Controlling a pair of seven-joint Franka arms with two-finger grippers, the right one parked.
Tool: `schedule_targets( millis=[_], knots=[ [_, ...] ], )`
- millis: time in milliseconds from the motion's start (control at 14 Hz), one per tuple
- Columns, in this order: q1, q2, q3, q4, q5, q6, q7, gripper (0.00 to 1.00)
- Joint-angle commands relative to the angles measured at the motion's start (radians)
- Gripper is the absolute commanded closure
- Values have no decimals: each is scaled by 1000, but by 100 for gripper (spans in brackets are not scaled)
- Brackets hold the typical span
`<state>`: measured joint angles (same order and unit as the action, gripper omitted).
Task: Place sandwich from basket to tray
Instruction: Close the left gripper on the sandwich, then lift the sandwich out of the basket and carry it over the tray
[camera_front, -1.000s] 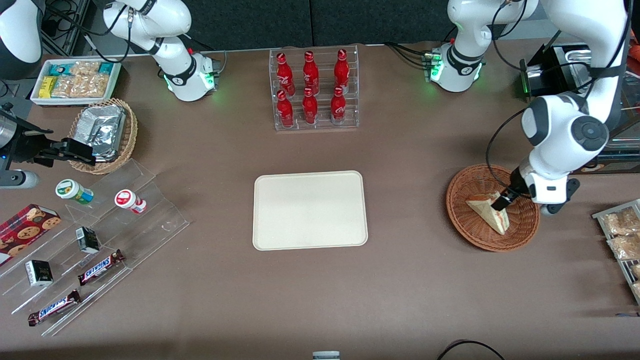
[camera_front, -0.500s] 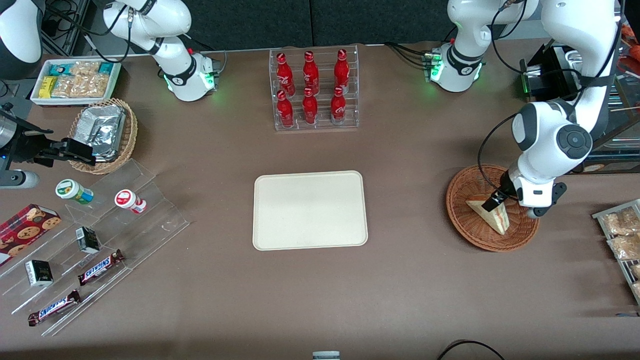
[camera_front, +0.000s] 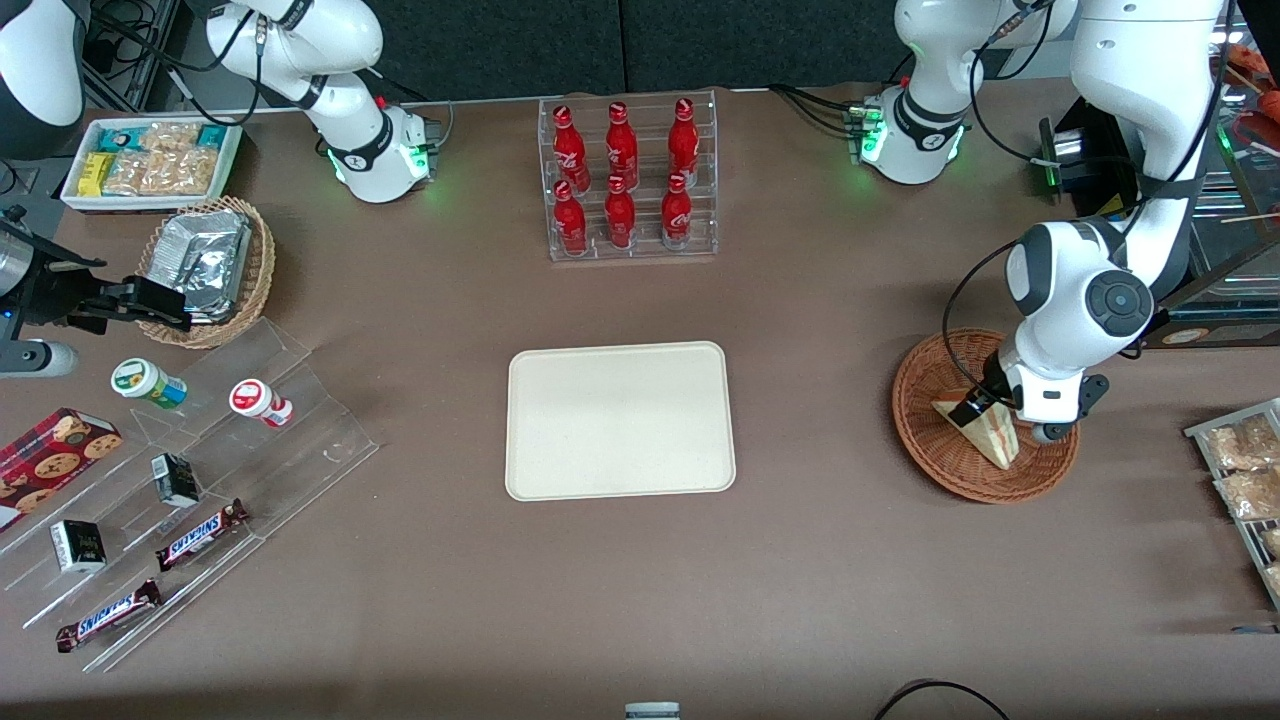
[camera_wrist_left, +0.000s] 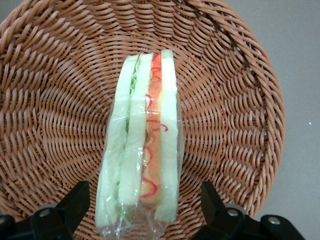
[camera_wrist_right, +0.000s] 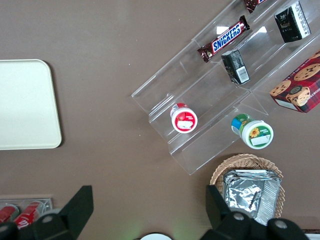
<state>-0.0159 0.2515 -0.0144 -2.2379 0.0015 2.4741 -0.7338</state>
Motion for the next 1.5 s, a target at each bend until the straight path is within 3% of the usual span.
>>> schedule_targets(
  millis=[0,143,214,286,500,857,1143,1429],
  knots=[
    [-6,-6,5,-6,29,13,-13,31],
    [-6,-8,5,-6,66,2,-12,61],
    [-6,-11,5,-3,74,-13,-12,72],
    [-6,-15,5,3,75,-30,-10,76],
    [-10,-72,-1,62,100,-183,-12,76],
    [-128,-149,-6,237,112,-515,-30,76],
    [-297,-138,-9,386,103,-630,-107,76],
    [-465,-80,-13,487,75,-618,-121,76]
  ],
)
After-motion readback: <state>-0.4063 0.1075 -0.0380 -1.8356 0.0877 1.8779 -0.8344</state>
